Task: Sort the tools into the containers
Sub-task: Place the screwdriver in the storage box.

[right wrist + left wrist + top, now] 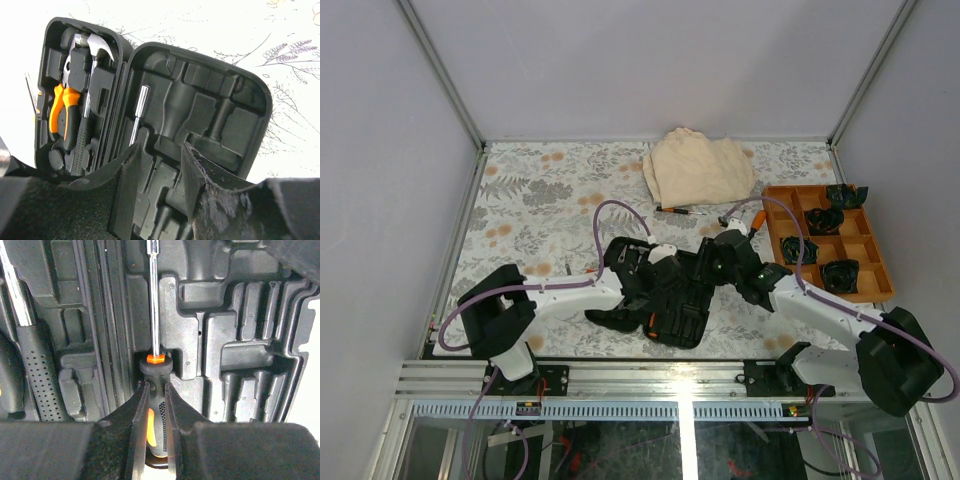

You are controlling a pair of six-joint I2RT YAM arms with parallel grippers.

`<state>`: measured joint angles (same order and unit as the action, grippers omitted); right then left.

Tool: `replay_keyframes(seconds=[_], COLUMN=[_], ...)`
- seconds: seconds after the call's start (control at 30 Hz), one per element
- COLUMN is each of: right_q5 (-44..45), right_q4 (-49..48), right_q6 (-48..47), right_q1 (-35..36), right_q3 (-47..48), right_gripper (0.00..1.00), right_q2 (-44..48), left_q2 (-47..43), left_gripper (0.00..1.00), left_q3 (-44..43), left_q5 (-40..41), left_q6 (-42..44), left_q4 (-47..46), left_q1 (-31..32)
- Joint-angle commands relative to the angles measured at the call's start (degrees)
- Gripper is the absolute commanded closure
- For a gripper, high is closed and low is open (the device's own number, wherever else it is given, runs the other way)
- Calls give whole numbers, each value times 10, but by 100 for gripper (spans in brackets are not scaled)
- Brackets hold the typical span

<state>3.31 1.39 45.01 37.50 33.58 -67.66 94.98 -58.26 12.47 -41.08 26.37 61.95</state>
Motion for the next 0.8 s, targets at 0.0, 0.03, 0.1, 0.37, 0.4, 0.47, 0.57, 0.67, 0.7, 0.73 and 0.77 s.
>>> replay_keyframes(seconds=[0.0,0.03,0.1,0.37,0.4,0.47,0.57,0.67,0.7,0.73,0.77], right_q5=[-15,-18,-25,-29,-29,-32,-40,-45,-49,-53,-56], right_q4=[-45,-46,-50,-55,-55,-57,-62,-65,-66,-68,-70], right_q6=[17,17,16,18,20,22,24,23,21,20,18], right_q1=[1,1,1,0,0,-1,-1,-1,-1,-1,-1], right_q3=[38,43,53,67,67,66,67,74,76,79,81], right_gripper=[56,56,57,60,60,60,61,63,63,63,64], right_q2=[-36,-45,-62,-103,-108,-116,-128,-141,-146,-148,-151], left_q2=[-8,-9,-11,-20,-22,-26,-29,-28,-28,-28,-27], left_gripper=[86,86,86,86,86,86,86,86,85,86,86], left_q3=[17,17,18,24,24,26,27,29,32,34,37], left_q5=[-3,-4,-7,-18,-19,-22,-27,-28,-28,-29,-28], left_q6=[-5,-5,-5,-4,-3,-3,-1,-2,-2,-3,-3], left_q4=[2,2,2,2,2,2,2,0,-1,-3,-4], left_q1=[10,11,12,18,19,20,22,22,23,23,24])
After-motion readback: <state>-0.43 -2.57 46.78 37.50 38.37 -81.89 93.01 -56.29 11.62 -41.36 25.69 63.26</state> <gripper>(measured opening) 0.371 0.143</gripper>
